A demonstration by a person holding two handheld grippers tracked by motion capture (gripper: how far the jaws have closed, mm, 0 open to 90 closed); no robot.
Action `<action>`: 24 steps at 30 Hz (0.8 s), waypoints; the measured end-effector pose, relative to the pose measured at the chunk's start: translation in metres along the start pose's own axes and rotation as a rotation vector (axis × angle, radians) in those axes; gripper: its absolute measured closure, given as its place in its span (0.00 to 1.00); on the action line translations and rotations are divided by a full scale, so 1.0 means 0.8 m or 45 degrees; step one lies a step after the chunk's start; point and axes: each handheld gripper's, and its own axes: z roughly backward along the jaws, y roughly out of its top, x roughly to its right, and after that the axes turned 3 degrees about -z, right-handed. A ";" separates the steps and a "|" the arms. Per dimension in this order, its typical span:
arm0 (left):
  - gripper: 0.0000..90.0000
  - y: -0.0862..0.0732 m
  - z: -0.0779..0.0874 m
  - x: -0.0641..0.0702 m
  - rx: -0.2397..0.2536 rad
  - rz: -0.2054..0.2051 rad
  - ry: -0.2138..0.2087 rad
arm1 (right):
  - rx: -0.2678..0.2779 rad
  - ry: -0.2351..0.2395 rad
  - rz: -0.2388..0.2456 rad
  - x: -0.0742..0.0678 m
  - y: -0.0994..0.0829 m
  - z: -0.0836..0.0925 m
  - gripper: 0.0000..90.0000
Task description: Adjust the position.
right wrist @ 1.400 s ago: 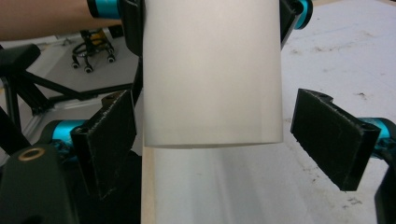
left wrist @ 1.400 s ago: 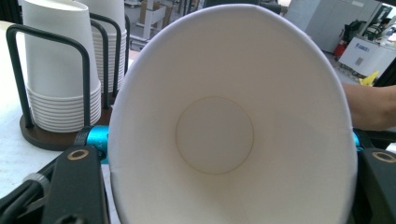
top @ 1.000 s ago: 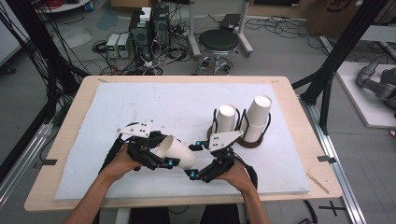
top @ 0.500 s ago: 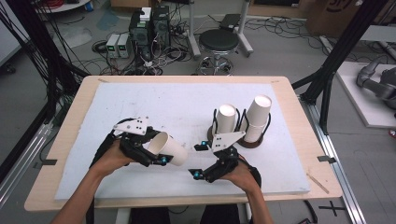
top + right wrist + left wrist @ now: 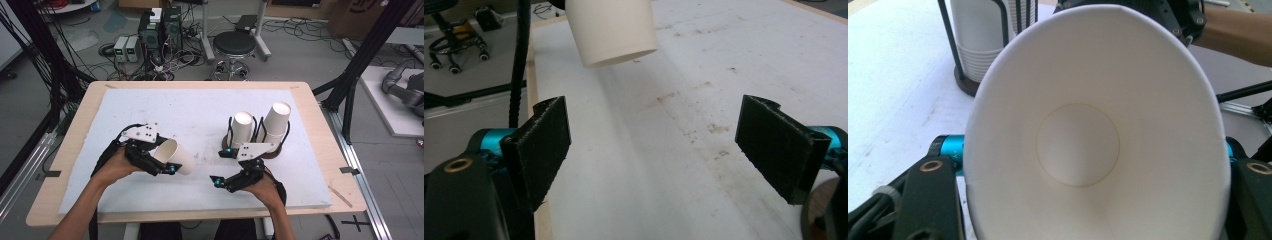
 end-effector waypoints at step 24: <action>0.33 0.000 0.008 -0.005 -0.036 0.002 0.044 | 0.114 -0.385 -0.186 0.013 -0.057 0.066 0.17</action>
